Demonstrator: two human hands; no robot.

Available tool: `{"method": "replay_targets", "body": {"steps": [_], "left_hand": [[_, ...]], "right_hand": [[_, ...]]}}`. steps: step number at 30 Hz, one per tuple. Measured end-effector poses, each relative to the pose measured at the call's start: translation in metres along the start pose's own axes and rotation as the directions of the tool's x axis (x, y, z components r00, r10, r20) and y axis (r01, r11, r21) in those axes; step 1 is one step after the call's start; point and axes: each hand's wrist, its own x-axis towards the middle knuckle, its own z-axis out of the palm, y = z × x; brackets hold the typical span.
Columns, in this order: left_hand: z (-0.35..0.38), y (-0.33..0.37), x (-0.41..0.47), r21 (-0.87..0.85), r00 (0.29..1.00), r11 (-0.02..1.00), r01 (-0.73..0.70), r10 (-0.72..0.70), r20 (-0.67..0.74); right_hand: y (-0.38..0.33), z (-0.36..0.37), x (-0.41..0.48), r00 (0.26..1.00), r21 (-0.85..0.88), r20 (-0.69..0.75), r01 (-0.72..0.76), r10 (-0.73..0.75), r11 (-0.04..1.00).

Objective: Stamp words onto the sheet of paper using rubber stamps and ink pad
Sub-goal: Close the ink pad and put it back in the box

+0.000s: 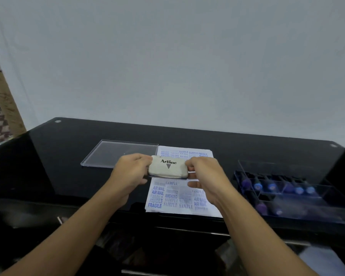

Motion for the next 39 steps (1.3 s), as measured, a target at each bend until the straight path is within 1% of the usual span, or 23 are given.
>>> {"method": "replay_targets", "body": {"steps": [4,8,12,15,20,26,31,35,39], "left_hand": [[0.04,0.015,0.001,-0.031,0.997,1.0,-0.005,0.008,0.083],[0.09,0.028,-0.008,-0.051,0.983,0.998,-0.038,0.047,0.179],[0.148,0.041,-0.024,-0.043,0.949,0.996,-0.083,0.092,0.302],[0.188,0.052,-0.035,-0.046,0.923,0.993,-0.105,0.114,0.367],[0.238,0.069,-0.052,-0.02,0.885,0.994,-0.104,0.102,0.454],[0.278,0.076,-0.066,0.011,0.868,0.999,-0.041,0.03,0.495],[0.306,0.076,-0.081,0.106,0.867,0.993,-0.042,-0.017,0.499],[0.323,0.076,-0.087,0.163,0.859,0.986,-0.039,-0.051,0.51],[0.333,0.081,-0.088,0.192,0.853,0.979,-0.069,-0.042,0.52]], "right_hand": [[0.003,-0.042,0.004,0.997,-0.037,-0.079,0.0,-0.002,0.999],[0.009,-0.093,0.002,0.984,-0.076,-0.179,0.002,-0.016,0.997],[0.021,-0.157,-0.002,0.96,-0.071,-0.281,-0.018,-0.003,0.997],[0.024,-0.202,-0.009,0.94,-0.114,-0.342,-0.025,-0.015,0.993],[0.024,-0.257,-0.018,0.892,-0.119,-0.451,-0.039,-0.019,0.992],[0.029,-0.294,-0.024,0.849,-0.207,-0.525,-0.069,-0.051,0.976],[0.037,-0.312,-0.03,0.81,-0.315,-0.584,-0.166,-0.053,0.935],[0.041,-0.323,-0.03,0.81,-0.354,-0.587,-0.237,-0.018,0.905],[0.035,-0.325,-0.028,0.848,-0.442,-0.529,-0.252,-0.024,0.861]]}}
